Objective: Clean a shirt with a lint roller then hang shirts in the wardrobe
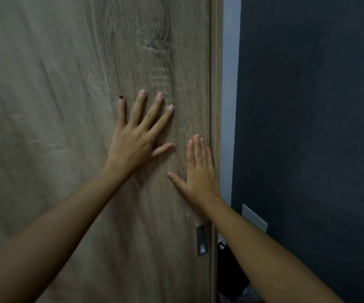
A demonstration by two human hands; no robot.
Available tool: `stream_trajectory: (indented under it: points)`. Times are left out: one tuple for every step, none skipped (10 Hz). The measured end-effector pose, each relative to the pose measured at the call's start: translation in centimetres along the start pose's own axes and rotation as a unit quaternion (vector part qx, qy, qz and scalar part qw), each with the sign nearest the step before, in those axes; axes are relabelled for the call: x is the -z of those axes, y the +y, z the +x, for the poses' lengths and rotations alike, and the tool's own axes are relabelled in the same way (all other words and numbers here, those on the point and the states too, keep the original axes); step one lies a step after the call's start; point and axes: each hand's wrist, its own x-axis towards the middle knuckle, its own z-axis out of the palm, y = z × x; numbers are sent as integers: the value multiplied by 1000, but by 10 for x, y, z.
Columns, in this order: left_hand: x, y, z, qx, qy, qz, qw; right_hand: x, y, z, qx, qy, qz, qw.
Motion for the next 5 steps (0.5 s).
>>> stream_trajectory:
  points:
    - [12, 6, 0, 15, -58, -20, 998, 15, -8, -3, -15, -29, 1, 999]
    - [28, 13, 0, 30, -138, -24, 990, 36, -11, -7, -13, -77, 4, 997]
    - [55, 16, -21, 25, -222, -65, 973, 63, -12, -11, -5, -132, -2, 991]
    - [85, 19, -65, 118, -307, -145, 933, 87, -10, -31, -20, -191, -10, 981]
    - [121, 15, -101, 182, -353, -195, 897, 114, -9, -62, -19, -230, -7, 973]
